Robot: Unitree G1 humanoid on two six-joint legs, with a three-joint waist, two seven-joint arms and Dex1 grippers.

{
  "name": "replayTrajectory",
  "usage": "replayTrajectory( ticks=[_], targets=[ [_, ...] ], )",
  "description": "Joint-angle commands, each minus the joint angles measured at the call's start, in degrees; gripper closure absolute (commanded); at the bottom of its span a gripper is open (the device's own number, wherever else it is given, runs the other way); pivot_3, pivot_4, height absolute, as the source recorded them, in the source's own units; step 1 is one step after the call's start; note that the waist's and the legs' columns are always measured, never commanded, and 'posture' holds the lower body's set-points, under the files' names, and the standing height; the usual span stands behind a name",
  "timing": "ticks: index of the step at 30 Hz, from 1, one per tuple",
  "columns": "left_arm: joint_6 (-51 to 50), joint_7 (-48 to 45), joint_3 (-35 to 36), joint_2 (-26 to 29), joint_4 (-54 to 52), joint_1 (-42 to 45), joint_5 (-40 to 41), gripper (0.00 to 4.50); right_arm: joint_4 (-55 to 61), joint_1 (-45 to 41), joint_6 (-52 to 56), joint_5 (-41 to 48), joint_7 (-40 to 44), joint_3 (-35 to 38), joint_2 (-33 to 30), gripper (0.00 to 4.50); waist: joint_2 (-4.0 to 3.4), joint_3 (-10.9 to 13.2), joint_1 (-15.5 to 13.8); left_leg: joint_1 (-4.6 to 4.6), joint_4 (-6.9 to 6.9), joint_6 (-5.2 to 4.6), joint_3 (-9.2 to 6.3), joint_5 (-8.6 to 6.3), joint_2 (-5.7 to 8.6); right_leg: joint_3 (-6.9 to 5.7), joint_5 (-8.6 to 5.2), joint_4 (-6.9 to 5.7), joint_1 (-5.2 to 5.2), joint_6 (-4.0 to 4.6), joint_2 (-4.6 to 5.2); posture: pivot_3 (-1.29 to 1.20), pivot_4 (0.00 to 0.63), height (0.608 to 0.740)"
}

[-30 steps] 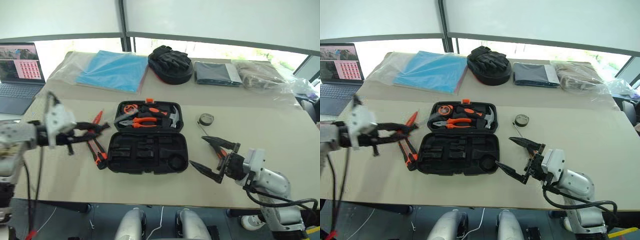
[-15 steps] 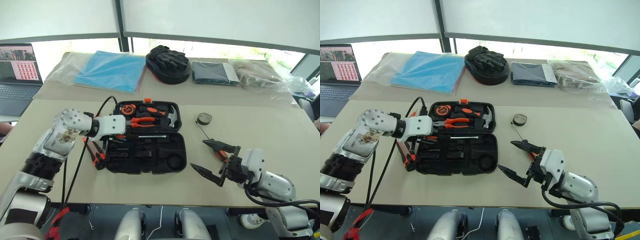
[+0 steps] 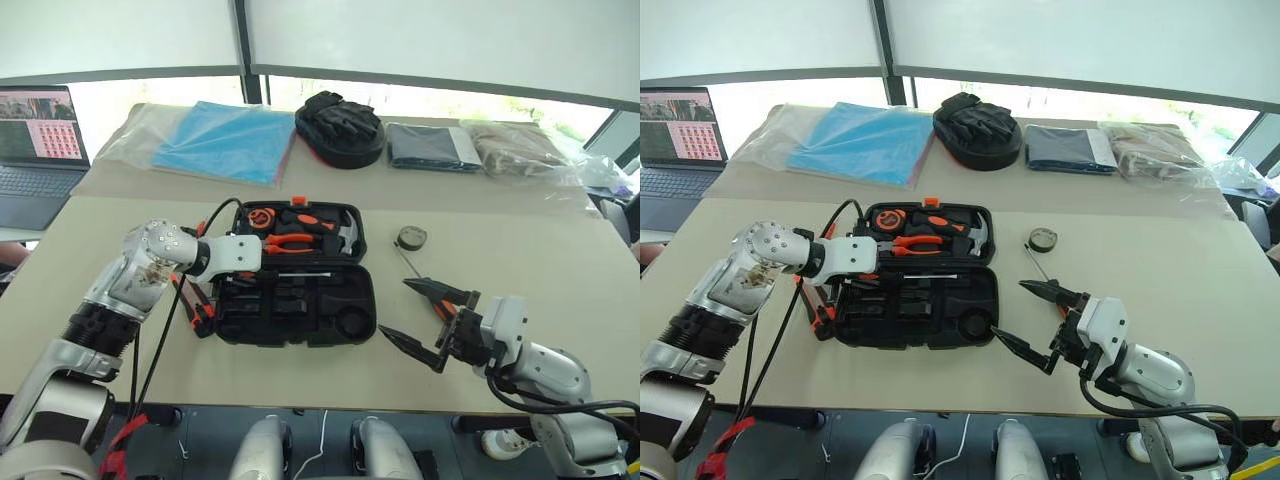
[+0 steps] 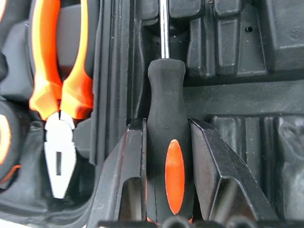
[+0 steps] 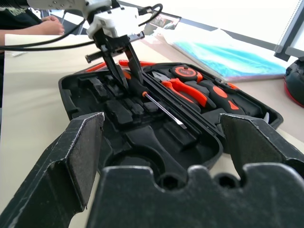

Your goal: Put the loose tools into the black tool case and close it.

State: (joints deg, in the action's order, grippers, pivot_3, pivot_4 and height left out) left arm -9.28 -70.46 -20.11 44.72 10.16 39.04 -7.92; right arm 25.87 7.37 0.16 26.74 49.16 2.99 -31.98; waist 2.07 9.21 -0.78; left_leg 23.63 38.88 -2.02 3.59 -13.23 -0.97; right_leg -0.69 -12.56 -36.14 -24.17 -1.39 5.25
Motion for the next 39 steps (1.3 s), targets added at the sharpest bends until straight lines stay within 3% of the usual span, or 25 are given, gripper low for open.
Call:
replayTrajectory(
  ticks=[1,2,8,13,16,18,24,39],
  targets=[
    [-2.1,-0.6,-0.5,-1.1,-2.0,0.4,-0.1,3.16,2.6,-0.7,0.9,1.5,-0.7,0.3,0.3,0.0,0.0,0.0,0.0,0.01,0.02,0.0,0.0,0.0,0.0,0.0,0.0,0.0,0.0,-0.01,0.01,0.0,0.15,0.74],
    [-1.9,-0.4,-0.2,-1.4,-2.2,0.4,0.0,2.66,2.8,-0.7,1.1,1.6,-0.7,0.3,0.3,0.0,0.0,0.0,-0.1,0.02,0.03,0.0,0.0,0.0,0.01,0.0,0.01,0.0,0.0,-0.02,0.01,0.0,0.15,0.74],
    [1.3,1.4,3.7,-3.2,-3.5,0.3,3.3,0.97,3.9,-0.2,2.6,3.0,-0.5,-0.3,0.4,0.0,-0.16,-0.1,-0.6,0.05,0.17,-0.05,-0.04,0.01,0.02,0.01,0.08,0.01,0.06,-0.11,0.01,0.0,0.15,0.74],
    [2.9,2.7,7.7,-4.5,-4.7,-0.8,7.8,0.97,4.3,0.5,3.1,3.5,-0.2,-0.4,0.5,0.0,-0.16,-0.1,-0.5,0.11,0.23,-0.06,-0.06,0.02,0.01,0.03,0.12,0.0,0.02,-0.11,0.02,0.0,0.15,0.74],
    [1.0,4.1,11.5,-6.0,-3.5,-3.2,12.1,1.68,4.0,0.4,3.1,3.6,-0.2,-0.6,1.0,0.0,-0.16,-0.1,-0.2,0.11,0.22,-0.07,-0.05,0.01,0.02,0.05,0.12,0.01,0.03,-0.11,0.02,0.0,0.15,0.74],
    [1.4,4.2,12.9,-6.4,-2.3,-4.9,13.6,2.56,3.9,0.5,3.1,3.7,-0.2,-0.6,1.1,0.0,-0.17,-0.1,0.1,0.11,0.22,-0.08,-0.06,0.01,0.01,0.04,0.12,0.01,0.02,-0.11,0.01,0.0,0.15,0.74],
    [1.0,7.0,14.6,-9.0,1.7,-7.5,15.7,4.49,3.4,0.5,2.8,3.6,-0.1,-0.7,1.3,0.0,-0.16,-0.1,0.0,0.1,0.23,-0.08,-0.06,0.01,0.01,0.04,0.13,-0.01,0.02,-0.11,0.01,0.0,0.15,0.74],
    [-6.4,9.9,7.9,-10.4,-1.5,-11.6,11.9,4.49,3.2,0.8,2.9,3.8,-0.6,-0.5,1.7,0.0,-0.22,-0.1,-0.2,0.05,0.24,-0.08,-0.06,0.0,0.04,0.04,0.15,0.02,0.1,-0.14,0.05,0.0,0.15,0.74]
  ],
)
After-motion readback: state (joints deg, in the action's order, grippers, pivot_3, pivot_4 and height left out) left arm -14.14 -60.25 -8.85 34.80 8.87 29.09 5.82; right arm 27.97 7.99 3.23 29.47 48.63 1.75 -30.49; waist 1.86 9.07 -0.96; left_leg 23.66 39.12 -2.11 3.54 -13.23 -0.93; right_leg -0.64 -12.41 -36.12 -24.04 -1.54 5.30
